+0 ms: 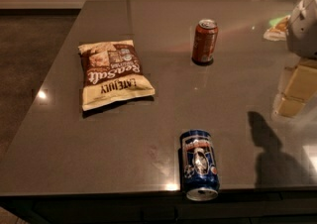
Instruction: Pick pepsi can
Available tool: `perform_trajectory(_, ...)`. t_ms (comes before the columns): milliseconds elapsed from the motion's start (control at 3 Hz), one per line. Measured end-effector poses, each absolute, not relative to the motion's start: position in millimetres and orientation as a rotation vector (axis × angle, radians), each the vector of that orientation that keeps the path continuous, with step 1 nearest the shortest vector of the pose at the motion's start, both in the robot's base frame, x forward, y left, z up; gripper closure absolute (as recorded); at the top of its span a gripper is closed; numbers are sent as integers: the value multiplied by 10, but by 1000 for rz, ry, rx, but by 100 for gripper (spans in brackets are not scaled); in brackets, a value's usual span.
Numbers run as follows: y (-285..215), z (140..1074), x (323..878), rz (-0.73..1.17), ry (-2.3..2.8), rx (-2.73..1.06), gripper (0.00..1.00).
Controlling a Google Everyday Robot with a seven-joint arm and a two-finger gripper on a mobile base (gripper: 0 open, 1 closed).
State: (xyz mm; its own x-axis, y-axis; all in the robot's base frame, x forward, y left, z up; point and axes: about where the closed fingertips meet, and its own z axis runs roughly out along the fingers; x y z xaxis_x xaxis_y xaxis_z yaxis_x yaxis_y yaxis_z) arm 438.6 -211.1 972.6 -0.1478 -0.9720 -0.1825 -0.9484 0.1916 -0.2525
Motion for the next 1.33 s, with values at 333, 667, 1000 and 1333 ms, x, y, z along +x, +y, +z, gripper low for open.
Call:
perform_trajectory(333,-1986,9641,4378,-108,2004,-2000,0)
perform_trajectory(667,-1883,9515,4373,-94,1813,-2163,0)
perform_trajectory(1000,-1804,9387,4329,-84,1534,-2371,0)
perform_trajectory(1333,-1736,9316,4237,-38,1303,-2517,0)
